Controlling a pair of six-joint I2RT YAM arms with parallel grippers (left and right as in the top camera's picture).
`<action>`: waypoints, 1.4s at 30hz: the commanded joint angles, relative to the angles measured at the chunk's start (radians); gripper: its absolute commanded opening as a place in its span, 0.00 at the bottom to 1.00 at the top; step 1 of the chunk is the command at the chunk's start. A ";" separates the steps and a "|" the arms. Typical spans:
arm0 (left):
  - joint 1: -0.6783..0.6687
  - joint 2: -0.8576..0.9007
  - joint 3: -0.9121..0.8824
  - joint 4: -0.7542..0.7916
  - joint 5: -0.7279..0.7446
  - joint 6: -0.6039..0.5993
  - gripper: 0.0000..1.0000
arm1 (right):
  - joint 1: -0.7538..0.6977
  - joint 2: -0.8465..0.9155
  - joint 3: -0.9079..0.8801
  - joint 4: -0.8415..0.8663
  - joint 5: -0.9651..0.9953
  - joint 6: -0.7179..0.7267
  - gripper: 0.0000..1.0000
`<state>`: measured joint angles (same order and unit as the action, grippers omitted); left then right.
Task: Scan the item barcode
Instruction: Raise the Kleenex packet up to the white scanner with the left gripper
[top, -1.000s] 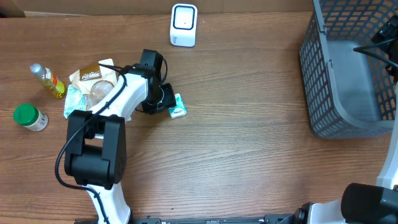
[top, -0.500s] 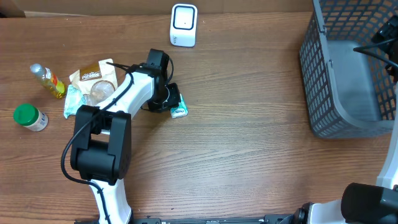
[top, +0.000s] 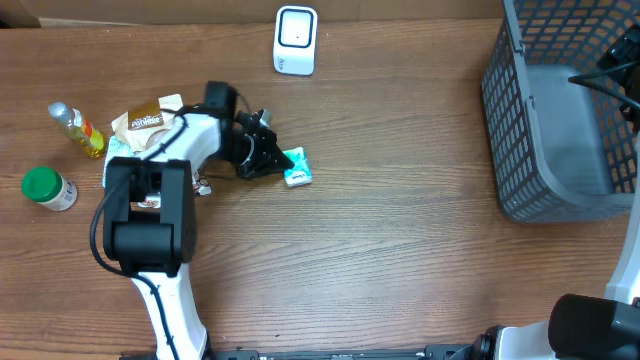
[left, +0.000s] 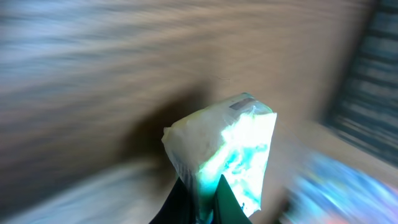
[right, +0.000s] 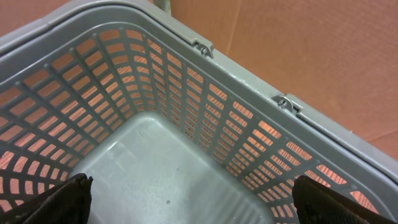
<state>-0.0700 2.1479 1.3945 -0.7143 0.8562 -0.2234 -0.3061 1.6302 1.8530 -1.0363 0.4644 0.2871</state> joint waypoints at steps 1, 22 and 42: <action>0.057 0.008 -0.008 0.005 0.591 0.222 0.04 | 0.000 -0.001 0.005 0.005 0.014 -0.004 1.00; 0.090 -0.388 -0.004 -0.415 0.727 0.452 0.04 | 0.000 -0.001 0.005 0.005 0.014 -0.004 1.00; 0.088 -0.763 0.022 -0.265 0.704 0.198 0.04 | 0.000 -0.001 0.005 0.005 0.014 -0.004 1.00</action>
<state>0.0212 1.3964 1.4006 -0.9989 1.5585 -0.0181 -0.3061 1.6302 1.8530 -1.0367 0.4641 0.2874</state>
